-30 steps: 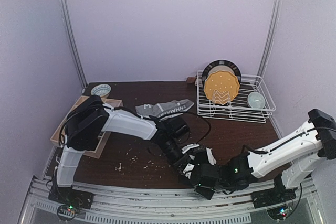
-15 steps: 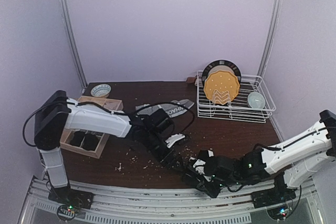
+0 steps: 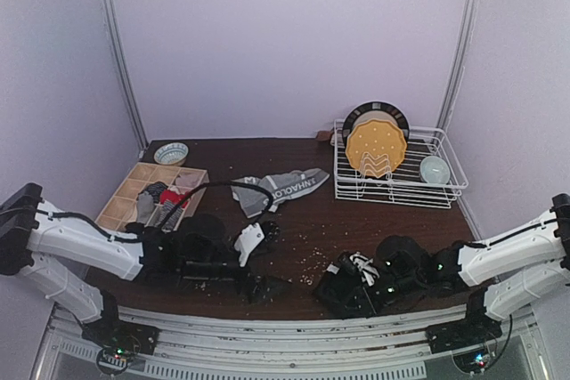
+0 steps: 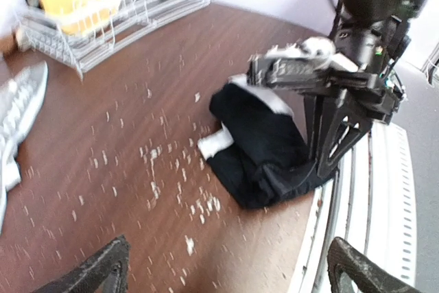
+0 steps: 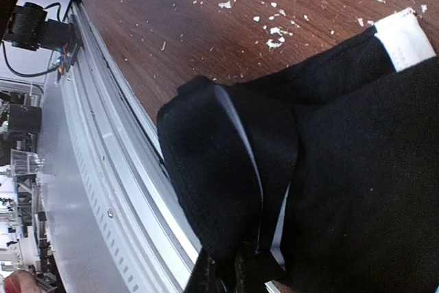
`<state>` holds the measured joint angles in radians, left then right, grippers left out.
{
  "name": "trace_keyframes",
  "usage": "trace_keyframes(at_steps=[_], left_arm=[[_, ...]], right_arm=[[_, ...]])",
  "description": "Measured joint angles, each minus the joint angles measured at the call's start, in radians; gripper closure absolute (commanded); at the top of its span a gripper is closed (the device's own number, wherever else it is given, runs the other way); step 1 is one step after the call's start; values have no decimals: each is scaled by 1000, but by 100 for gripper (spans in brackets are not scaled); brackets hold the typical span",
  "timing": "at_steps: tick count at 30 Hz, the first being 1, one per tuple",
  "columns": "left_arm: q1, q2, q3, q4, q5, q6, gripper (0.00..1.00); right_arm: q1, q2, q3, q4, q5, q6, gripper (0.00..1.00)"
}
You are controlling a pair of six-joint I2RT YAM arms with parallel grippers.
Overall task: Roll the underwear
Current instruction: Roll the underwear at the center of the board.
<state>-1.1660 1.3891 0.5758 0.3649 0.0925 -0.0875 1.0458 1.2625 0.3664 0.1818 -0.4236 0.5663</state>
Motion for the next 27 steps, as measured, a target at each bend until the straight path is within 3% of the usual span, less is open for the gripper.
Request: trace_keyframes(at_steps=[2, 7, 16, 23, 27], left_arm=[[1, 24, -7, 79, 24, 49, 3], [-1, 172, 64, 153, 139, 187, 20], [-1, 458, 302, 42, 297, 327, 28], [-1, 546, 404, -61, 367, 386, 35], [-1, 572, 432, -99, 396, 406, 47]], right_arm=[[-33, 0, -21, 36, -45, 21, 100], [-98, 3, -69, 121, -146, 71, 100], [-148, 35, -111, 226, -236, 121, 100], [-169, 80, -112, 269, -275, 122, 100], [-174, 98, -115, 293, -291, 123, 100]])
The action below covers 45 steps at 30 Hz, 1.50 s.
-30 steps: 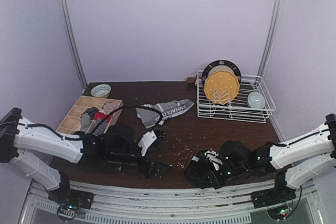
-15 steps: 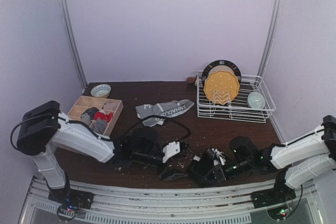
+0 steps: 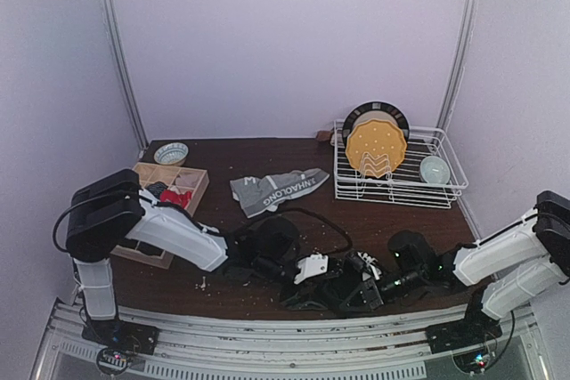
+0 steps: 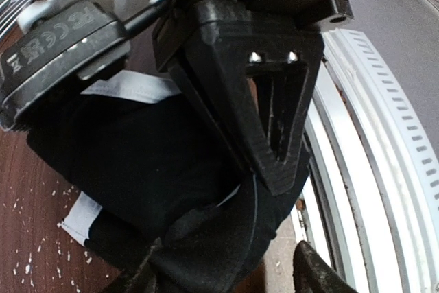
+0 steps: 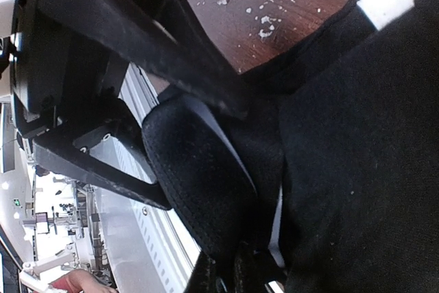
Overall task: Roll the underwear
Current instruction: Roll the underwear at the center of the board.
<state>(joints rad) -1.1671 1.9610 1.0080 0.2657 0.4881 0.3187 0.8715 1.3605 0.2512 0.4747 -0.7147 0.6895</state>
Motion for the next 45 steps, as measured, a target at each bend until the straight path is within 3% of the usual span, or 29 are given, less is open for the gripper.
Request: trace_keyframes(at_steps=[9, 10, 12, 16, 20, 30, 37, 45], left_arm=[[8, 48, 48, -56, 48, 34, 98], [9, 51, 50, -59, 55, 38, 100], [10, 59, 58, -67, 66, 36, 100], [19, 75, 103, -133, 100, 24, 100], [26, 109, 188, -245, 151, -9, 100], [39, 212, 408, -571, 296, -165, 100], [53, 246, 466, -712, 391, -272, 100], [74, 263, 459, -725, 475, -371, 100]], right_arm=[[0, 5, -2, 8, -9, 8, 100], [0, 5, -2, 8, -9, 10, 100], [0, 5, -2, 8, -10, 14, 100], [0, -10, 0, -13, -6, 15, 73], [17, -119, 14, -145, 44, -9, 61], [181, -423, 93, -476, 358, -109, 57], [379, -453, 134, -618, 638, -172, 57], [439, -420, 159, -602, 791, -235, 52]])
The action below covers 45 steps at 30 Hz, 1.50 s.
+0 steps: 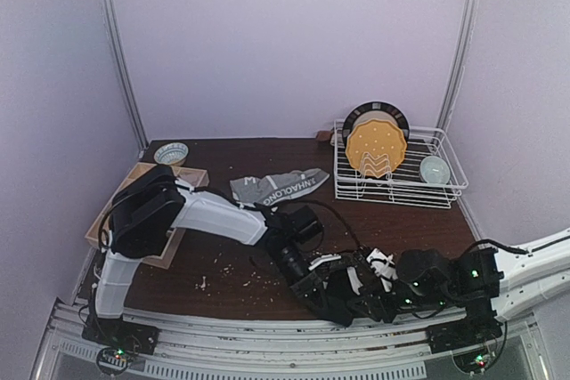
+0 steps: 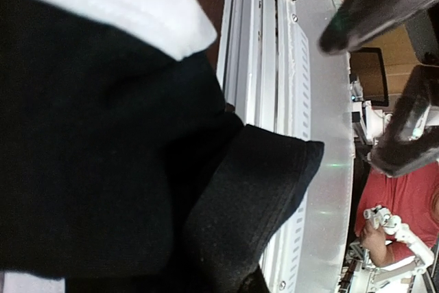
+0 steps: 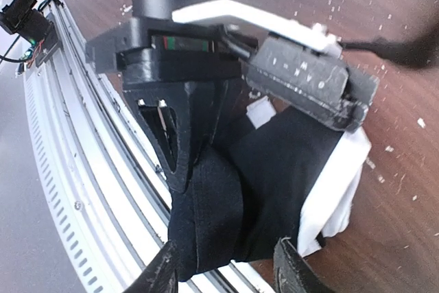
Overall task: Roll the underwear
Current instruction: Roll the underwear at the center of the board.
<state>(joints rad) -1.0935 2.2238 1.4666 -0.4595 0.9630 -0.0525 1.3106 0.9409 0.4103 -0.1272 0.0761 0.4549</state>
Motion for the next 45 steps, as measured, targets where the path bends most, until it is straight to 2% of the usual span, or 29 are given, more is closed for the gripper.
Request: trace_keyframes(at_steps=[7, 10, 20, 28, 30, 33, 34, 35, 37, 41, 45], left_arm=[[8, -2, -47, 52, 40, -34, 100], [16, -3, -69, 74, 55, -47, 100], [39, -3, -79, 71, 72, -95, 100], [43, 5, -56, 35, 70, -103, 100], [43, 9, -49, 27, 71, -105, 100], [43, 11, -44, 19, 70, -105, 100], [43, 12, -42, 16, 71, -105, 100], [43, 13, -39, 11, 70, -106, 95], [43, 14, -35, 4, 62, -106, 77], [43, 7, -42, 0, 27, -118, 52], [38, -89, -106, 27, -90, -141, 35]], right_arm=[[5, -180, -30, 16, 92, -11, 50], [6, -198, -26, 10, 83, -27, 50], [63, 154, 99, -8, 6, -87, 50], [66, 288, 105, 45, -35, -74, 53], [66, 314, 105, 62, -39, -59, 57], [66, 341, 105, 79, -43, -37, 85], [66, 345, 105, 85, -46, -24, 91], [66, 346, 103, 92, -51, -17, 95], [66, 346, 89, 119, -58, 24, 100], [66, 319, 20, 206, -69, 107, 100], [66, 264, -74, 311, -69, 216, 100]])
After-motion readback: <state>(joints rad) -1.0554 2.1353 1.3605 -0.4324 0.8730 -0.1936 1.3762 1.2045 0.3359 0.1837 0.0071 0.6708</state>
